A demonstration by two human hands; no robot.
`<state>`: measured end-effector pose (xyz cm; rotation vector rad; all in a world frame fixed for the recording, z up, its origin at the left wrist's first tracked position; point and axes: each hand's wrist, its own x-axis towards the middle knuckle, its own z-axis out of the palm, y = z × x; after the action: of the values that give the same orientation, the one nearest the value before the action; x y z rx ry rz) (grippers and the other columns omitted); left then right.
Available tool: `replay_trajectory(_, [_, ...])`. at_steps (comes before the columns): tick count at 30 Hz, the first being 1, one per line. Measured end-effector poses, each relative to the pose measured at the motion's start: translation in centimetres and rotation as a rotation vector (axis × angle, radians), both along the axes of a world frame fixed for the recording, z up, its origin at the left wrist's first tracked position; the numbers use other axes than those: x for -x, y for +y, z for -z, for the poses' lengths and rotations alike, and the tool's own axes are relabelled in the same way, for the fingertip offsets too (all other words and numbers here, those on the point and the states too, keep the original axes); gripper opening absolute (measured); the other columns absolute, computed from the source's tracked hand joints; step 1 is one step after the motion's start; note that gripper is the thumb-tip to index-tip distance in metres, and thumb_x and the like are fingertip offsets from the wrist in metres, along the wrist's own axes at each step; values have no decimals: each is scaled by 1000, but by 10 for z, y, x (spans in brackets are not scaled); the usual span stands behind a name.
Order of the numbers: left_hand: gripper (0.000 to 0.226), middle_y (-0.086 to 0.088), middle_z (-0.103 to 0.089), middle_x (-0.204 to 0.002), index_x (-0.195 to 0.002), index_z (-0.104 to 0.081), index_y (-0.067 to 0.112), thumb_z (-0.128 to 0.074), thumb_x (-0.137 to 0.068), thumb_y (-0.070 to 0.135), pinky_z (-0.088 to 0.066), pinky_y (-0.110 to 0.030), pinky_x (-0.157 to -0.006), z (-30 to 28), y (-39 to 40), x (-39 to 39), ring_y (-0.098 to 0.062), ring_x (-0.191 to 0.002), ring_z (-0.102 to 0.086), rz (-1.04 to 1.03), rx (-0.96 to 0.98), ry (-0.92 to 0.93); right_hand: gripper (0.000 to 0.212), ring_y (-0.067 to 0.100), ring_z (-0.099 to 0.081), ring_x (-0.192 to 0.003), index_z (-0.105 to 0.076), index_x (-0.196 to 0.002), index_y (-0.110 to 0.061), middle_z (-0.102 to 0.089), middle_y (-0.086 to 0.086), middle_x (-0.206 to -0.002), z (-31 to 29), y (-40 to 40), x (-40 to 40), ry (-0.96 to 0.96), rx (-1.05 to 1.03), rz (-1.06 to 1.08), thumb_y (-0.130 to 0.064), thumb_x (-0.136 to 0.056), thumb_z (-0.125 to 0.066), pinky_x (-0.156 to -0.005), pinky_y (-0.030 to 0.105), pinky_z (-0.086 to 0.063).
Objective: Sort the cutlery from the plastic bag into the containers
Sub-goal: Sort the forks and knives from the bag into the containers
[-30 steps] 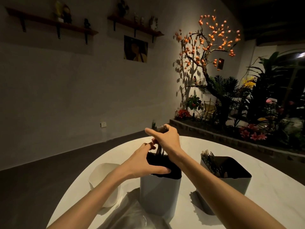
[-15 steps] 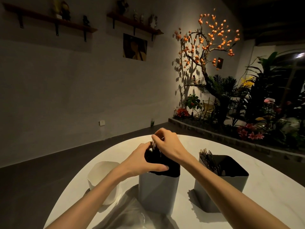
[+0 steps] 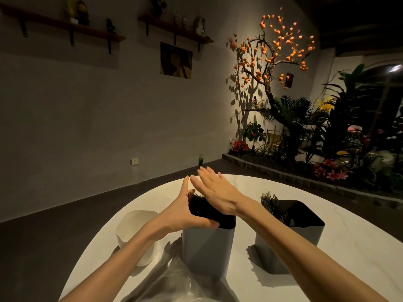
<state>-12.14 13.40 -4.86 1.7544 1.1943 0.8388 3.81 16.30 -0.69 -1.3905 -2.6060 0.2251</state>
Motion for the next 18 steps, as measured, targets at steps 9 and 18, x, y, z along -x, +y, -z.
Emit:
replay_trajectory(9, [146,1,-15,-167,-154,24,38,-94,-68,28,-36,-28,-109,-4,-23,1,-19,-151,-23,-61,17,17,53,25,-8,-156,-13,-161,-21,-17,10,-167,-11,-16,-6,52,117,-17,-38,-111,-17,-126,49,-2])
replay_trajectory(18, [96,0,-38,-153,-156,-20,36,-81,-82,27,-40,-43,-112,-23,-79,16,-17,-142,-36,-297,-237,-48,73,15,-58,-124,-54,-139,-19,-59,6,-140,-59,-76,-71,778,99,67,-70,-92,-32,-108,42,-47])
